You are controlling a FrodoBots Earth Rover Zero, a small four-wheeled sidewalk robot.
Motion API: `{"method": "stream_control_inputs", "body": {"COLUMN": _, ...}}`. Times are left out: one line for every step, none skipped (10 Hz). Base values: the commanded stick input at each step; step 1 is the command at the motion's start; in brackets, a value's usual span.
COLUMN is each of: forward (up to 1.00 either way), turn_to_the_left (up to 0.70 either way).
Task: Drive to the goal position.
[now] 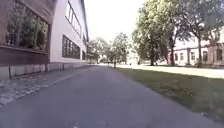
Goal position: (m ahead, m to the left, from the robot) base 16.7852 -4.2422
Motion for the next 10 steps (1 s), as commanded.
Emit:
{"method": "stream_control_inputs", "body": {"forward": 0.85, "turn_to_the_left": 0.00}}
{"method": "stream_control_inputs", "body": {"forward": 0.85, "turn_to_the_left": 0.00}}
{"method": "stream_control_inputs", "body": {"forward": 0.85, "turn_to_the_left": 0.00}}
{"method": "stream_control_inputs", "body": {"forward": 0.85, "turn_to_the_left": 0.00}}
{"method": "stream_control_inputs", "body": {"forward": 0.85, "turn_to_the_left": 0.00}}
{"method": "stream_control_inputs", "body": {"forward": 0.85, "turn_to_the_left": 0.00}}
{"method": "stream_control_inputs", "body": {"forward": 0.85, "turn_to_the_left": 0.00}}
{"method": "stream_control_inputs", "body": {"forward": 0.85, "turn_to_the_left": 0.00}}
{"method": "stream_control_inputs", "body": {"forward": 0.85, "turn_to_the_left": 0.00}}
{"method": "stream_control_inputs", "body": {"forward": 0.85, "turn_to_the_left": 0.00}}
